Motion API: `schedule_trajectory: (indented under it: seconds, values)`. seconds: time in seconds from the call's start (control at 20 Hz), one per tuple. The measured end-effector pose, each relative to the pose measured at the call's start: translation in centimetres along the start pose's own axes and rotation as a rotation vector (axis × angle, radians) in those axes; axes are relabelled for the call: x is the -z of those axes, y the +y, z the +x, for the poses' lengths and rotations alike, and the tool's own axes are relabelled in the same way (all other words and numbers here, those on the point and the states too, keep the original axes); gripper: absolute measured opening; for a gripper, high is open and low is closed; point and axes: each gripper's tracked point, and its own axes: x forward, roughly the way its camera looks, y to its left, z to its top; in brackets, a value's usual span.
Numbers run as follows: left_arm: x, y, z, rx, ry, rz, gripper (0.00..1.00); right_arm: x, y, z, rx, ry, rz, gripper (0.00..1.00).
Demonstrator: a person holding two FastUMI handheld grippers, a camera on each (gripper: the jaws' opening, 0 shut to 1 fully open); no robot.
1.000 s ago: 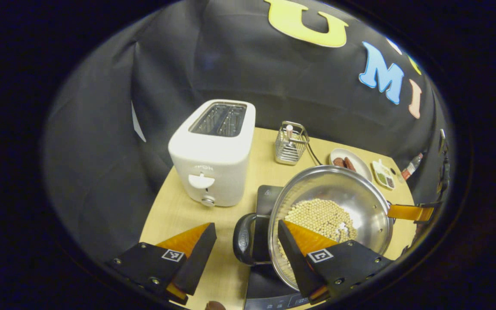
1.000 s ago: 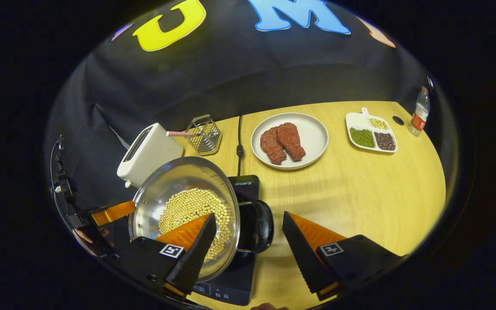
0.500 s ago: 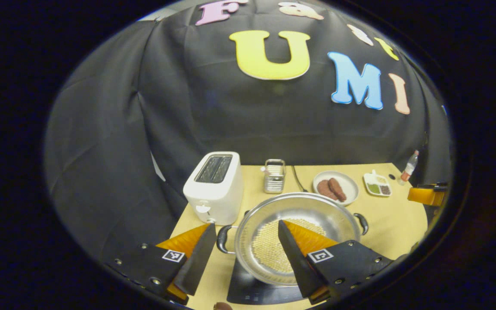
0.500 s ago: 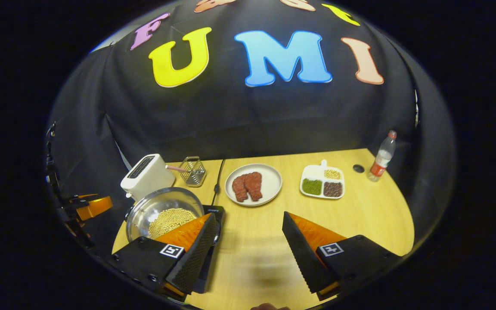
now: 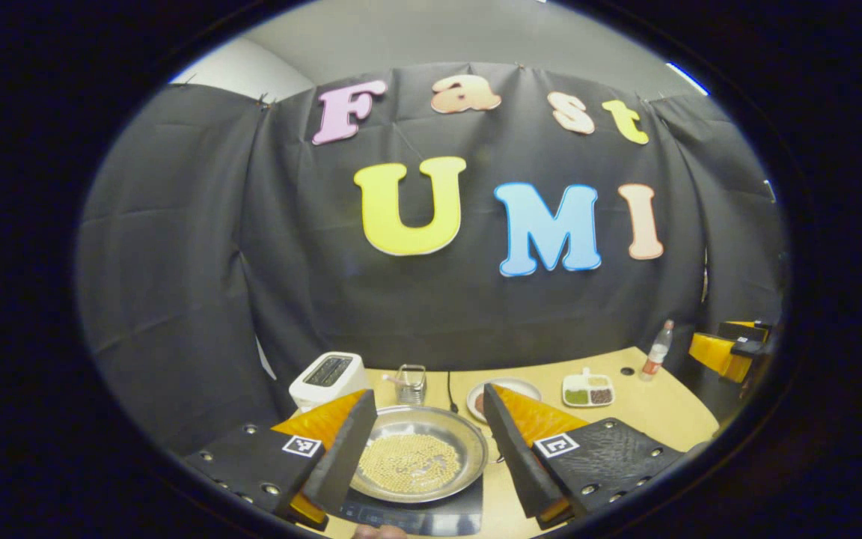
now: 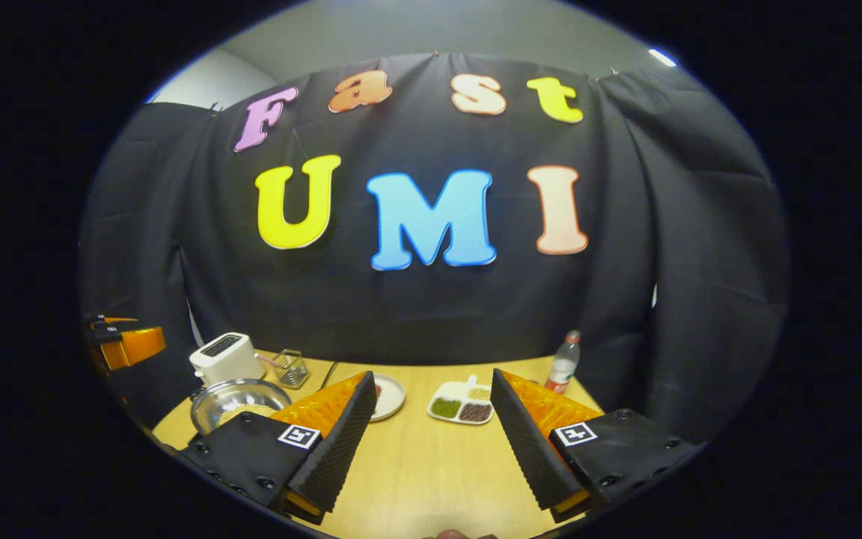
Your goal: First push the handle of the pot to place it horizontally, then grasp the pot with both hands and set it on the induction cooktop.
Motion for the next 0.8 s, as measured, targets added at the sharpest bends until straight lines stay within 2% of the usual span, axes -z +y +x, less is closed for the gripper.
schedule_trajectory:
  seconds: [0.15,0.2,0.35,0.45,0.5,0.65,0.8]
  values:
    - [-2.6,-2.7,-4.0,-0.026,-0.101,0.006,0.84,-0.1,-3.3,-3.8,0.009,-0.046,-0.010,0.98]
    - [-3.4,-3.7,-5.7,-0.035,-0.135,0.006,0.87,-0.1,-4.3,-4.8,0.007,-0.054,0.002,0.98]
    - [-3.3,-7.2,-9.7,-0.037,-0.169,-0.017,0.85,1.2,-6.9,-7.6,-0.008,-0.042,0.041,0.98]
    - [-3.0,-8.3,-11.9,-0.067,-0.201,0.019,0.84,2.0,-8.2,-9.3,-0.020,-0.032,0.064,0.98]
    - [-2.5,-9.1,-13.2,-0.076,-0.202,0.023,0.87,2.5,-8.7,-9.9,-0.024,-0.031,0.068,0.98]
    - [0.0,-12.2,-15.9,-0.042,-0.138,-0.041,0.85,3.5,-9.9,-12.0,-0.032,-0.026,0.063,0.98]
    - [0.6,-11.7,-17.6,-0.060,-0.133,-0.047,0.84,4.3,-10.6,-13.0,-0.027,-0.020,0.065,0.98]
